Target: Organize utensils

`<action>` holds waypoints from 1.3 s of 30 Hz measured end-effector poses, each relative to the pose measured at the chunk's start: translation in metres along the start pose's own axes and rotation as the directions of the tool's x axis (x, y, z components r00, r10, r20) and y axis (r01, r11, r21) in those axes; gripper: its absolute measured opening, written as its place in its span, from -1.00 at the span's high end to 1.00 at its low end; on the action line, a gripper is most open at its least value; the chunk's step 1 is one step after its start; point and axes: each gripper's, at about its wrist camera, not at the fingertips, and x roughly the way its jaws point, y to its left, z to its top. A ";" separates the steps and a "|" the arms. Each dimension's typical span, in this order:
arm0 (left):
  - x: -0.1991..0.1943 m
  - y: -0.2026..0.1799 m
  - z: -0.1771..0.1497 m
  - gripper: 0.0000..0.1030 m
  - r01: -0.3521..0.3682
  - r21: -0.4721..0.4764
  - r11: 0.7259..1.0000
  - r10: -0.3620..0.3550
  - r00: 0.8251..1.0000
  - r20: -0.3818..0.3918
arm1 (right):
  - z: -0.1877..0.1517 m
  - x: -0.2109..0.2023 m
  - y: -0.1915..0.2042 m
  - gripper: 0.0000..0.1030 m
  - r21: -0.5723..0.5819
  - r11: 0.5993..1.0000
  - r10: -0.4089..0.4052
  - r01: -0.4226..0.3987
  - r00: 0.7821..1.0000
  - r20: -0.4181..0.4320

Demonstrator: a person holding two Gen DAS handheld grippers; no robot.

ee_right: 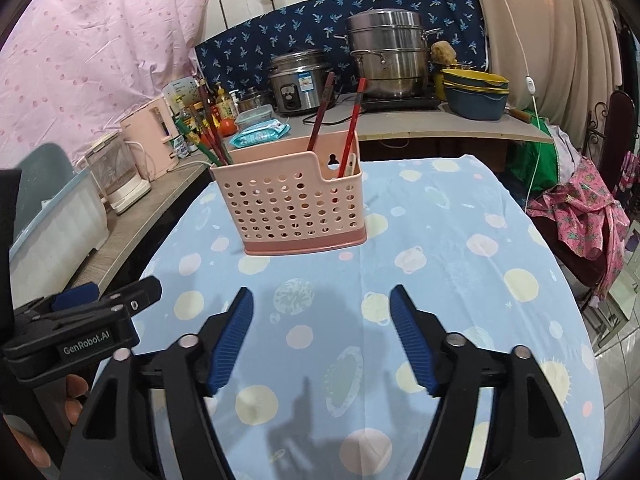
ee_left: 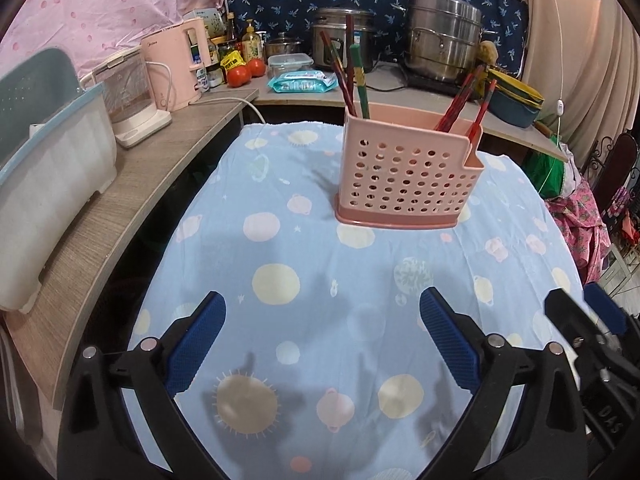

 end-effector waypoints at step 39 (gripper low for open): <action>0.003 -0.001 -0.004 -0.83 -0.066 0.016 0.998 0.066 0.998 0.015 | -0.007 0.003 -0.003 -0.87 -0.042 0.996 -0.075 0.075 0.997 0.012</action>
